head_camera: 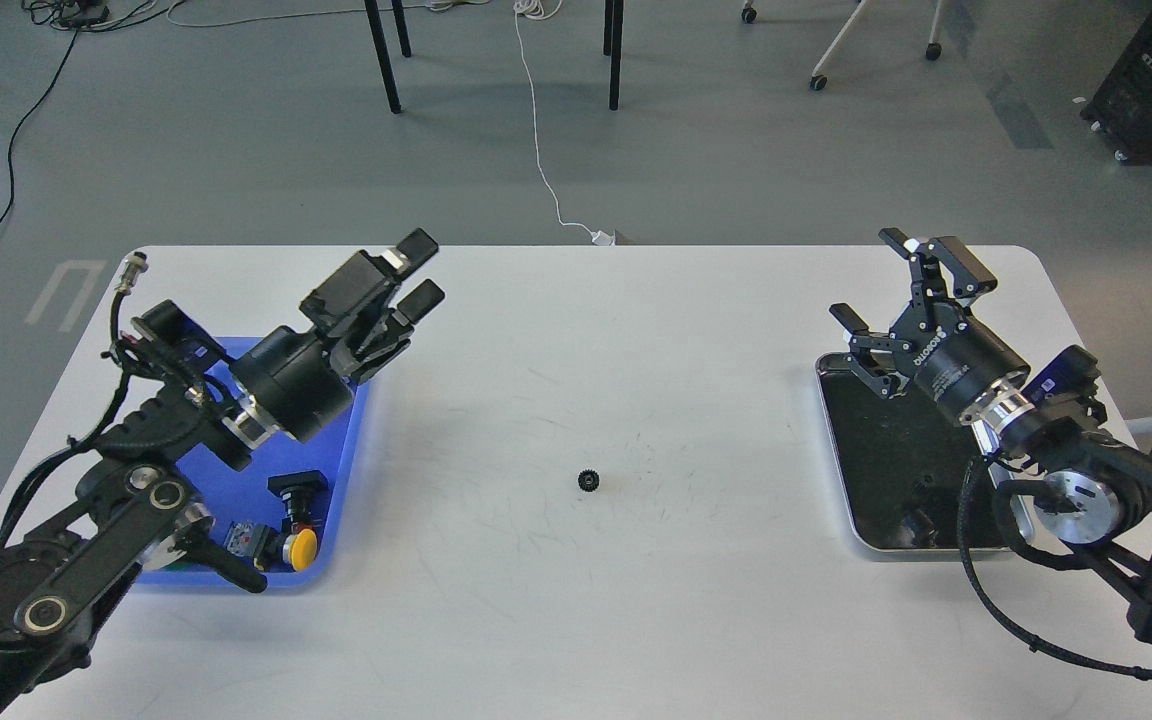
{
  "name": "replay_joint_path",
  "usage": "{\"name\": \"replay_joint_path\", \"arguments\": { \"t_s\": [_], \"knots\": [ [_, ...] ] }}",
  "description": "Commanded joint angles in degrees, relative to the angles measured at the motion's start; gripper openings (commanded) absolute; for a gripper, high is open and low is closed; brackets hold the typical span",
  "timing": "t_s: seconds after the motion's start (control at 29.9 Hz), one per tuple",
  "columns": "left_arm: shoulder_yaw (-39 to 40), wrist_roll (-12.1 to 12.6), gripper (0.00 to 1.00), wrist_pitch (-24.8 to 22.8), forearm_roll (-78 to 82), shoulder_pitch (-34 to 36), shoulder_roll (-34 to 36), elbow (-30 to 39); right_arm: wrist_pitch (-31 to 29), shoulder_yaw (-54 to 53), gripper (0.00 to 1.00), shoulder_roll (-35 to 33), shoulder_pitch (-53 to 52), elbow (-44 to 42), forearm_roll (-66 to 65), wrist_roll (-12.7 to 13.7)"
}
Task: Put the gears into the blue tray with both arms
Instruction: 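Reach the left gripper to the black gear and grasp it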
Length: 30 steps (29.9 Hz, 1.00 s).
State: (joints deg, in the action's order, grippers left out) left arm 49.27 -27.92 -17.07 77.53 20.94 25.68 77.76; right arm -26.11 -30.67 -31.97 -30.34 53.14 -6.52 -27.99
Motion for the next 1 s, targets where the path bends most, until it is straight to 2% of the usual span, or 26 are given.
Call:
{"name": "replay_joint_path", "arguments": {
  "t_s": [0.0, 0.1, 0.17, 0.27, 0.47, 0.6, 0.8, 0.97],
  "knots": [
    [-11.0, -0.08, 0.98, 0.11, 16.63, 8.74, 0.43, -0.59, -1.89, -0.44, 0.97, -2.22, 3.0, -0.14, 2.04, -0.01],
    [-18.22, -0.08, 0.98, 0.37, 31.05, 15.52, -0.18, -2.08, -1.89, -0.44, 0.97, -3.45, 4.23, 0.03, 2.04, -0.01],
    [-21.83, -0.08, 0.96, 0.63, 39.94, 19.3, -2.11, -5.59, -1.89, -0.35, 0.97, -4.24, 4.67, 0.21, 2.04, -0.01],
    [-26.66, -0.08, 0.95, 0.46, 46.99, 24.49, -4.32, -8.85, -1.89, -0.44, 0.97, -4.94, 4.85, 0.21, 2.04, -0.01],
    [-37.91, -0.08, 0.93, 1.95, 47.47, 31.0, -7.83, -14.47, -1.89, -0.53, 0.97, -6.35, 4.85, 0.21, 2.04, -0.01],
    [-39.42, -0.08, 0.9, 2.57, 47.47, 31.27, -11.17, -18.87, -1.89, -0.53, 0.97, -6.44, 4.85, 0.21, 2.04, -0.01],
    [-41.96, -0.08, 0.78, 2.48, 47.47, 31.53, -14.77, -23.44, -1.89, -0.53, 0.97, -6.44, 4.94, 0.21, 2.04, -0.01],
    [-42.85, -0.08, 0.58, 2.57, 47.47, 31.71, -15.13, -24.94, -1.89, -0.44, 0.97, -6.44, 4.94, 0.21, 2.04, -0.01]
  ]
}}
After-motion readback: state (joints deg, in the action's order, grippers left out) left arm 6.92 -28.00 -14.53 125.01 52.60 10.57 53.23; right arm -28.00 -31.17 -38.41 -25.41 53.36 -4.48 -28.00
